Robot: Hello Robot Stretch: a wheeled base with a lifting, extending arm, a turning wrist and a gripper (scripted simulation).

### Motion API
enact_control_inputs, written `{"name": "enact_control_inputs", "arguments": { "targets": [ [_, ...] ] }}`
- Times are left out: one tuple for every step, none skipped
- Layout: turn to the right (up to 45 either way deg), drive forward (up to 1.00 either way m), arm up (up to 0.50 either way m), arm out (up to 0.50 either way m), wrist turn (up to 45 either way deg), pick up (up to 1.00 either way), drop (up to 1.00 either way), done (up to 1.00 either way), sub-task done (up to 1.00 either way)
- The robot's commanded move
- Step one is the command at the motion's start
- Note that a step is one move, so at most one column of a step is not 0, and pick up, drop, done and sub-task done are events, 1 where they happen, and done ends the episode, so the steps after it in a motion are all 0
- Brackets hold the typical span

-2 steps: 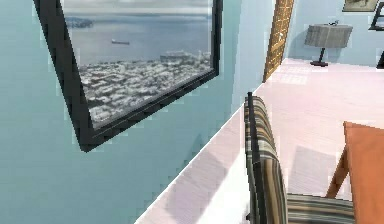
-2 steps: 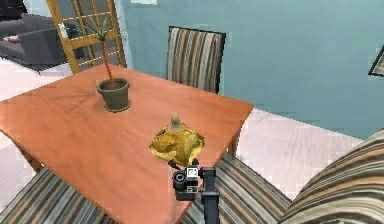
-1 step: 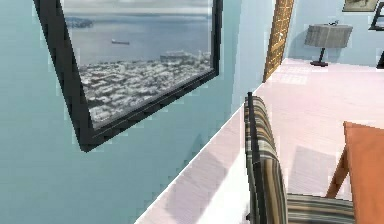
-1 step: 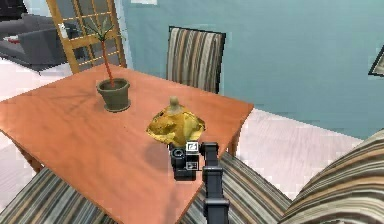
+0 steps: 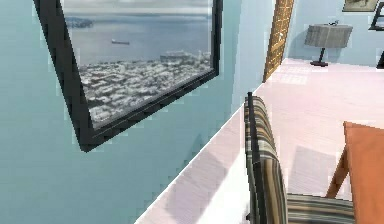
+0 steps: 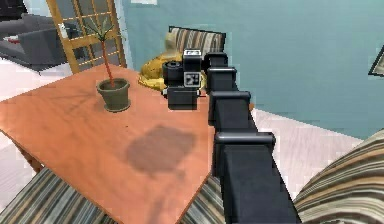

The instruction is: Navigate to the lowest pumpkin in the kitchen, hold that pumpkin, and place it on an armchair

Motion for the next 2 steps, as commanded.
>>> {"name": "enact_control_inputs", "arguments": {
  "targets": [
    [0.0,0.0,0.0,0.0,-45.0,0.0,0.0,0.0,0.0],
    [0.0,0.0,0.0,0.0,-45.0,0.0,0.0,0.0,0.0]
  ]
}}
